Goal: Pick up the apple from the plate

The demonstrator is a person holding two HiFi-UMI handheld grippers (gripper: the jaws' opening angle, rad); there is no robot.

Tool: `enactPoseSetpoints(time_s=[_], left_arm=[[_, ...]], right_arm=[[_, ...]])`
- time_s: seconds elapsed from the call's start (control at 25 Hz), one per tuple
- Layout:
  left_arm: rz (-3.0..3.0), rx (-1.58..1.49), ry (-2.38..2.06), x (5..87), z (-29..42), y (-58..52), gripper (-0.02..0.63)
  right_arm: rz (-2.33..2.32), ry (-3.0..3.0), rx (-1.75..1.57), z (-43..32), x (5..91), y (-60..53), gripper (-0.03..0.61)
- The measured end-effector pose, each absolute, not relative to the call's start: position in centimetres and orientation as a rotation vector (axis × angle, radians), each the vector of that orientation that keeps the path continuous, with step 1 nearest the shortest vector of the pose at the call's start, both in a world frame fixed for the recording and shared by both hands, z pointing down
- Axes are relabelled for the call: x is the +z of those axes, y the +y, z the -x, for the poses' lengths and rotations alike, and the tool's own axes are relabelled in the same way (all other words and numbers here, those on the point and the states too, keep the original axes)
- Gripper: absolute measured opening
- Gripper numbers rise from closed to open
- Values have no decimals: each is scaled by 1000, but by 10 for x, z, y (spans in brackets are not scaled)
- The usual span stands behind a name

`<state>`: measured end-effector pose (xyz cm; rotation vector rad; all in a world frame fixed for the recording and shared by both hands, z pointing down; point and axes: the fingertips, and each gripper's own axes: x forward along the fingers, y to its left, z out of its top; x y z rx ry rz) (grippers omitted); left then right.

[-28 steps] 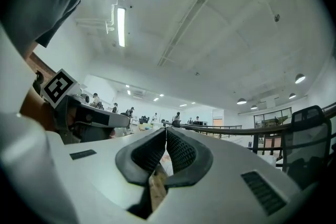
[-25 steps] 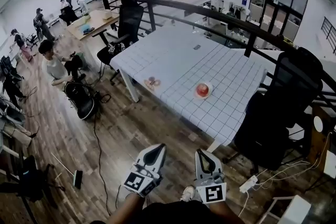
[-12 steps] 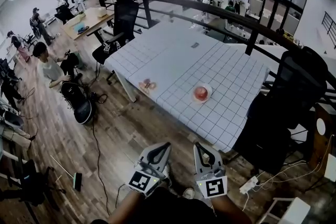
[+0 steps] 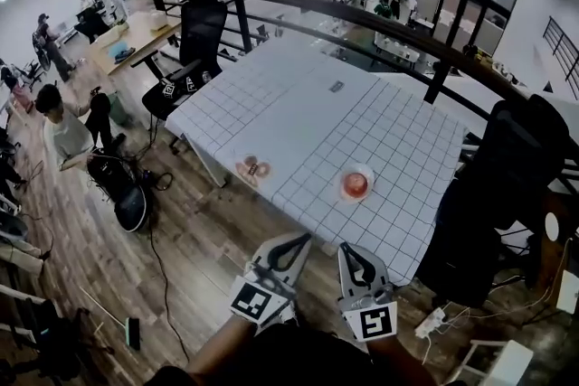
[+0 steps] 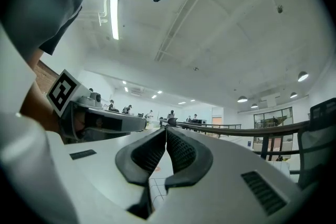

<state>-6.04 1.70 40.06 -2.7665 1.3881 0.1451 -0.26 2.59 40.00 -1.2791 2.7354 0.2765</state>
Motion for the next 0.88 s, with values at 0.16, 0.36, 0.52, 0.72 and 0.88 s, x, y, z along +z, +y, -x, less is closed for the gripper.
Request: enactPoseSetpoints(time_s=[0.16, 0.36, 0.52, 0.72, 0.88], left_arm=[[2820, 188, 1351, 402, 78, -13, 23], [2874, 170, 1253, 413, 86, -38, 23], [2906, 183, 1210, 414, 91, -53, 23], [2920, 196, 1208, 417, 96, -74, 23], [2926, 178, 1228, 428, 93, -90, 23]], right_arm=[[1352, 2749, 285, 14, 406, 2, 25], [1424, 2724, 302, 32, 409, -24, 25], [1476, 2690, 269, 39, 407, -41, 25], [1560, 2661, 252, 28, 416, -57, 25], [1608, 2644, 246, 14, 424, -75, 25]])
